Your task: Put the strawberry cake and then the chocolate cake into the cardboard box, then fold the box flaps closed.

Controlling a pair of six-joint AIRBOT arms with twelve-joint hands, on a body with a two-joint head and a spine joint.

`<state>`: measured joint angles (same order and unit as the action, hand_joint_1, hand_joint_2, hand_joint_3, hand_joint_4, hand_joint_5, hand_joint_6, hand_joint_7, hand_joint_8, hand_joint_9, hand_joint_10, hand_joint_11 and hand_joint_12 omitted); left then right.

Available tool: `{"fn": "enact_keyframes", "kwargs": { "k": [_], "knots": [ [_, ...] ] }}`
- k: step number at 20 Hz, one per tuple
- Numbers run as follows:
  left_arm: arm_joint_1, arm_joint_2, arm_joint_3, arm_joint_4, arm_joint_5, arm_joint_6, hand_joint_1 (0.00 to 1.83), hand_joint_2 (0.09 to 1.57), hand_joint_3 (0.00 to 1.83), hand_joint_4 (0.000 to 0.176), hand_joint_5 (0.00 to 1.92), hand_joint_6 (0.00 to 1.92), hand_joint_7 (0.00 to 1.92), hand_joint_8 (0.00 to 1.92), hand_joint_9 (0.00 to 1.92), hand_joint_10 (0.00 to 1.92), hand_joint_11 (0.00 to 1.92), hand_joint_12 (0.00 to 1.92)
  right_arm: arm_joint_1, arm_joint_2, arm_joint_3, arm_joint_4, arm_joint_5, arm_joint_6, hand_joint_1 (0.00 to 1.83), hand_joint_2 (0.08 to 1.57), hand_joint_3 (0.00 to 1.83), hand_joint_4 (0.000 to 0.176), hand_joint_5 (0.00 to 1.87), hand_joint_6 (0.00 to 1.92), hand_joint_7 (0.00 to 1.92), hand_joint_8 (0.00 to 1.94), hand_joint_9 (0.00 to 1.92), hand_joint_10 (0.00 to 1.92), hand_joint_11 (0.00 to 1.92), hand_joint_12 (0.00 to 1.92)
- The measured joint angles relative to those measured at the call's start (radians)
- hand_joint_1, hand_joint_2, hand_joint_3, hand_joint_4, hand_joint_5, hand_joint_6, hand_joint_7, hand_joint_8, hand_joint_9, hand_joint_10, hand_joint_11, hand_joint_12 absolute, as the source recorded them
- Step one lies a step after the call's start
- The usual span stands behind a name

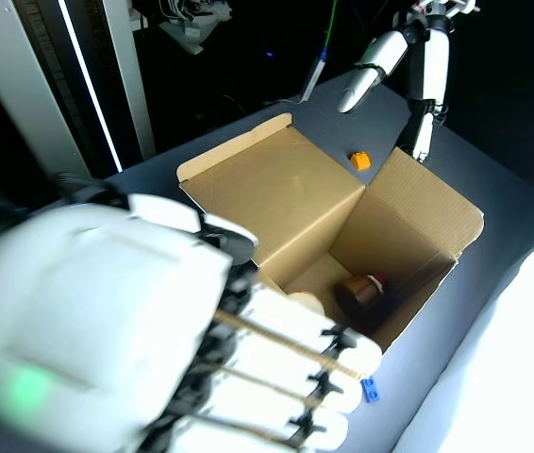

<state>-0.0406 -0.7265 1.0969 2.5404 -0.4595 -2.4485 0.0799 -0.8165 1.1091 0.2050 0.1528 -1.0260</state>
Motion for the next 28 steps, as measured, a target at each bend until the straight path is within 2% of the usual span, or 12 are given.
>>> {"fn": "enact_keyframes", "kwargs": {
  "k": [5, 6, 10, 11, 12, 15, 16, 18, 19, 22, 24, 28],
  "knots": [
    [-0.002, -0.026, 0.0, -0.201, 0.043, 0.169, 0.61, 1.09, 0.0, 0.042, 0.22, 0.0, 0.38, 0.0, 0.49, 0.0, 0.09, 1.2, -0.08, 0.067, -0.005, 0.001, 0.035, -0.006, 0.52, 1.02, 0.0, 0.0, 0.22, 0.01, 0.32, 0.0, 0.35, 0.03, 0.0, 1.15],
    [0.008, -0.037, 0.0, -0.26, 0.057, 0.219, 0.61, 1.09, 0.0, 0.044, 0.22, 0.0, 0.37, 0.0, 0.49, 0.0, 0.08, 1.19, -0.124, 0.097, -0.025, 0.0, 0.066, -0.007, 0.56, 1.01, 0.0, 0.0, 0.22, 0.01, 0.3, 0.0, 0.34, 0.02, 0.0, 1.08],
    [0.042, -0.075, 0.002, -0.446, 0.083, 0.412, 0.62, 1.09, 0.0, 0.044, 0.22, 0.0, 0.37, 0.0, 0.5, 0.0, 0.09, 1.18, -0.243, 0.19, -0.095, 0.01, 0.138, -0.009, 0.55, 1.01, 0.0, 0.0, 0.21, 0.0, 0.3, 0.0, 0.35, 0.02, 0.0, 1.11],
    [0.053, -0.083, 0.002, -0.487, 0.09, 0.458, 0.62, 1.09, 0.0, 0.039, 0.23, 0.01, 0.38, 0.0, 0.5, 0.0, 0.1, 1.19, -0.264, 0.209, -0.115, 0.036, 0.154, -0.01, 0.54, 1.01, 0.0, 0.0, 0.21, 0.0, 0.3, 0.0, 0.35, 0.02, 0.0, 1.11],
    [0.068, -0.097, 0.003, -0.53, 0.096, 0.507, 0.61, 1.1, 0.0, 0.042, 0.22, 0.0, 0.36, 0.0, 0.48, 0.0, 0.09, 1.18, -0.296, 0.224, -0.132, 0.091, 0.182, -0.01, 0.54, 1.02, 0.0, 0.0, 0.21, 0.0, 0.3, 0.0, 0.35, 0.02, 0.0, 1.13],
    [0.099, -0.13, 0.023, -0.642, 0.101, 0.625, 0.63, 1.08, 0.0, 0.042, 0.22, 0.0, 0.36, 0.0, 0.48, 0.0, 0.09, 1.17, -0.346, 0.243, -0.15, 0.163, 0.205, -0.015, 0.54, 1.01, 0.0, 0.0, 0.21, 0.0, 0.31, 0.0, 0.35, 0.02, 0.0, 1.14],
    [0.108, -0.142, 0.036, -0.71, 0.106, 0.702, 0.61, 1.09, 0.0, 0.037, 0.22, 0.0, 0.36, 0.0, 0.5, 0.01, 0.11, 1.17, -0.349, 0.242, -0.15, 0.167, 0.209, -0.015, 0.55, 1.01, 0.0, 0.0, 0.2, 0.0, 0.29, 0.0, 0.34, 0.02, 0.0, 1.14],
    [0.122, -0.169, 0.062, -0.791, 0.108, 0.786, 0.61, 1.1, 0.0, 0.035, 0.23, 0.0, 0.37, 0.0, 0.5, 0.01, 0.11, 1.16, -0.354, 0.238, -0.15, 0.198, 0.225, -0.013, 0.55, 1.01, 0.0, 0.0, 0.2, 0.0, 0.29, 0.0, 0.34, 0.02, 0.0, 1.14],
    [0.143, -0.188, 0.082, -0.853, 0.107, 0.855, 0.61, 1.1, 0.0, 0.036, 0.23, 0.0, 0.37, 0.0, 0.5, 0.01, 0.11, 1.16, -0.377, 0.227, -0.15, 0.225, 0.24, -0.011, 0.55, 1.01, 0.0, 0.0, 0.2, 0.0, 0.29, 0.0, 0.34, 0.02, 0.0, 1.14],
    [0.163, -0.218, 0.118, -0.916, 0.103, 0.924, 0.63, 1.08, 0.0, 0.041, 0.23, 0.0, 0.37, 0.0, 0.5, 0.01, 0.12, 1.15, -0.432, 0.187, -0.145, 0.228, 0.234, -0.018, 0.57, 1.01, 0.0, 0.0, 0.2, 0.0, 0.3, 0.0, 0.35, 0.01, 0.0, 1.15],
    [0.182, -0.233, 0.13, -0.93, 0.096, 0.927, 0.62, 1.09, 0.0, 0.038, 0.22, 0.0, 0.36, 0.0, 0.5, 0.01, 0.12, 1.16, -0.467, 0.148, -0.145, 0.225, 0.247, -0.045, 0.56, 1.01, 0.0, 0.0, 0.2, 0.0, 0.31, 0.01, 0.35, 0.02, 0.0, 1.15],
    [0.209, -0.238, 0.137, -0.945, 0.073, 0.933, 0.61, 1.09, 0.0, 0.039, 0.22, 0.0, 0.36, 0.0, 0.5, 0.0, 0.12, 1.18, -0.483, 0.076, -0.118, 0.225, 0.271, -0.074, 0.58, 1.01, 0.0, 0.0, 0.2, 0.0, 0.32, 0.01, 0.36, 0.02, 0.0, 1.16]
  ]
}}
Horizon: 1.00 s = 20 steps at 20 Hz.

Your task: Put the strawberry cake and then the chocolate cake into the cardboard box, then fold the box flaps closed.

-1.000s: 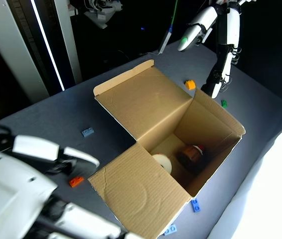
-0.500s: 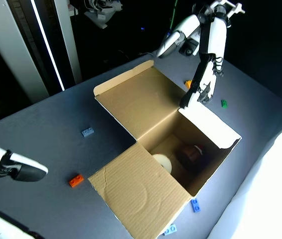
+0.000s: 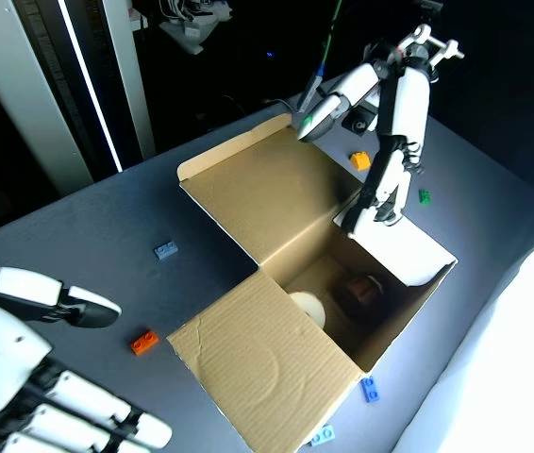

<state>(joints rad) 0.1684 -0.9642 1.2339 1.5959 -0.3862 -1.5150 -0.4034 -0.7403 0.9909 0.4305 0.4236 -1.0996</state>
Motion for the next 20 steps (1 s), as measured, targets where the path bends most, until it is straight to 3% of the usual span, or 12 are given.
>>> {"fn": "enact_keyframes", "kwargs": {
  "k": [9, 12, 17, 20],
  "knots": [
    [0.011, -0.002, 0.0, -0.037, -0.002, 0.023, 0.61, 1.1, 0.0, 0.037, 0.21, 0.0, 0.35, 0.0, 0.48, 0.0, 0.09, 1.17, -0.007, -0.103, 0.019, 0.004, 0.026, -0.037, 0.55, 1.01, 0.0, 0.0, 0.2, 0.0, 0.3, 0.0, 0.36, 0.01, 0.0, 1.14],
    [0.003, -0.004, 0.0, -0.065, -0.006, 0.067, 0.59, 1.1, 0.0, 0.047, 0.21, 0.0, 0.34, 0.0, 0.48, 0.0, 0.07, 1.21, -0.006, -0.13, 0.036, 0.003, 0.031, -0.043, 0.57, 1.02, 0.0, 0.0, 0.18, 0.0, 0.3, 0.0, 0.36, 0.01, 0.0, 1.12],
    [-0.041, -0.004, 0.019, -0.069, -0.039, 0.076, 0.62, 1.09, 0.0, 0.038, 0.23, 0.01, 0.35, 0.0, 0.49, 0.01, 0.09, 1.21, 0.063, -0.132, 0.037, -0.006, 0.034, -0.046, 0.58, 1.01, 0.0, 0.0, 0.18, 0.0, 0.3, 0.0, 0.35, 0.01, 0.0, 1.15],
    [-0.067, -0.004, 0.041, -0.058, -0.056, 0.077, 0.62, 1.09, 0.0, 0.046, 0.22, 0.0, 0.35, 0.0, 0.49, 0.0, 0.09, 1.2, 0.116, -0.126, 0.037, -0.019, 0.027, -0.047, 0.57, 1.02, 0.0, 0.0, 0.18, 0.0, 0.29, 0.0, 0.35, 0.01, 0.0, 1.15]
  ]
}}
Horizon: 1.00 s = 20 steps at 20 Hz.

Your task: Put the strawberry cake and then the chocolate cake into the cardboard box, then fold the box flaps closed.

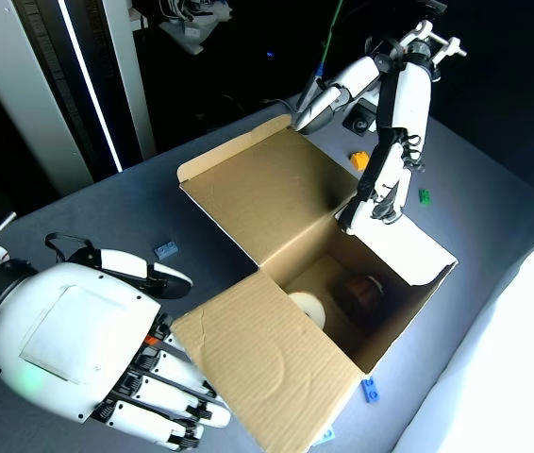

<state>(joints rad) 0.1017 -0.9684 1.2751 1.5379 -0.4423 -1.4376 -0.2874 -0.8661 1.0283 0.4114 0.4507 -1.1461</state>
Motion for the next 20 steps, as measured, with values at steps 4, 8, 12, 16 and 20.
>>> {"fn": "enact_keyframes", "kwargs": {
  "k": [4, 8, 12, 16, 20],
  "knots": [
    [-0.033, 0.0, 0.039, 0.024, -0.021, 0.001, 0.6, 1.09, 0.0, 0.043, 0.22, 0.0, 0.35, 0.0, 0.49, 0.0, 0.09, 1.21, 0.061, -0.009, 0.007, -0.027, -0.021, -0.001, 0.58, 1.01, 0.0, 0.0, 0.18, 0.0, 0.29, 0.0, 0.36, 0.01, 0.0, 1.17],
    [-0.082, 0.0, 0.095, 0.06, -0.022, -0.008, 0.6, 1.1, 0.0, 0.042, 0.22, 0.0, 0.34, 0.0, 0.48, 0.0, 0.08, 1.23, 0.114, -0.049, 0.035, -0.062, -0.079, 0.0, 0.6, 1.0, 0.0, 0.0, 0.2, 0.01, 0.3, 0.0, 0.37, 0.01, 0.0, 1.15],
    [-0.086, 0.014, 0.126, 0.103, -0.023, -0.059, 0.62, 1.08, 0.0, 0.05, 0.23, 0.0, 0.37, 0.0, 0.51, 0.01, 0.11, 1.2, 0.172, -0.077, 0.059, -0.104, -0.146, 0.0, 0.61, 1.0, 0.0, 0.0, 0.19, 0.0, 0.29, 0.0, 0.36, 0.01, 0.0, 1.12],
    [-0.051, 0.056, 0.14, 0.113, 0.005, -0.084, 0.62, 1.09, 0.0, 0.046, 0.23, 0.0, 0.35, 0.0, 0.49, 0.0, 0.09, 1.2, 0.2, -0.109, 0.071, -0.128, -0.189, 0.0, 0.56, 1.01, 0.0, 0.0, 0.18, 0.0, 0.28, 0.0, 0.35, 0.0, 0.0, 1.13],
    [0.04, 0.112, 0.134, 0.078, 0.069, -0.117, 0.63, 1.08, 0.0, 0.046, 0.23, 0.01, 0.36, 0.0, 0.49, 0.0, 0.1, 1.2, 0.222, -0.137, 0.094, -0.139, -0.236, -0.008, 0.57, 1.01, 0.0, 0.0, 0.19, 0.0, 0.28, 0.0, 0.36, 0.01, 0.0, 1.13]
  ]
}}
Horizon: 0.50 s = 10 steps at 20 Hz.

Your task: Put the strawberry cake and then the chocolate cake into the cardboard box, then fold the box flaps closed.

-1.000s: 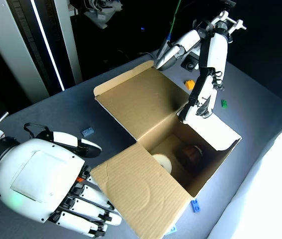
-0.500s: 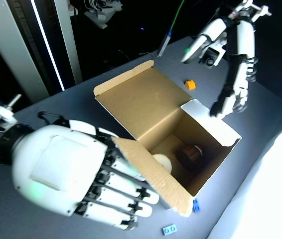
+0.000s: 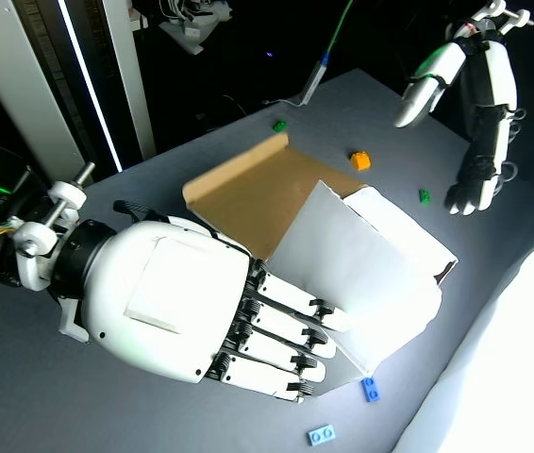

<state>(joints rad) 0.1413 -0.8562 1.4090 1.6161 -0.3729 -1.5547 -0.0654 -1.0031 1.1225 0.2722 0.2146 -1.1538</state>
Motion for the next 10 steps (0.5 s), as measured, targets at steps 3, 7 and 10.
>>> {"fn": "enact_keyframes", "kwargs": {
  "k": [3, 7, 10],
  "knots": [
    [0.071, 0.029, -0.053, -0.055, 0.023, -0.008, 0.61, 1.07, 0.0, 0.048, 0.24, 0.0, 0.35, 0.0, 0.5, 0.0, 0.1, 1.2, 0.019, -0.018, 0.015, -0.008, -0.035, -0.006, 0.58, 1.01, 0.0, 0.0, 0.19, 0.0, 0.26, 0.0, 0.35, 0.0, 0.0, 1.13],
    [0.173, 0.088, -0.144, -0.121, 0.051, -0.018, 0.62, 1.09, 0.0, 0.046, 0.23, 0.0, 0.35, 0.0, 0.49, 0.0, 0.09, 1.2, 0.033, -0.023, 0.016, -0.011, -0.066, -0.004, 0.56, 1.01, 0.0, 0.0, 0.18, 0.0, 0.26, 0.0, 0.35, 0.0, 0.0, 1.13],
    [0.227, 0.131, -0.183, -0.144, 0.07, -0.018, 0.65, 1.08, 0.0, 0.048, 0.23, 0.0, 0.36, 0.0, 0.5, 0.0, 0.11, 1.18, 0.051, -0.015, 0.016, -0.018, -0.097, -0.002, 0.58, 1.01, 0.0, 0.0, 0.18, 0.0, 0.28, 0.0, 0.36, 0.01, 0.0, 1.13]
  ]
}}
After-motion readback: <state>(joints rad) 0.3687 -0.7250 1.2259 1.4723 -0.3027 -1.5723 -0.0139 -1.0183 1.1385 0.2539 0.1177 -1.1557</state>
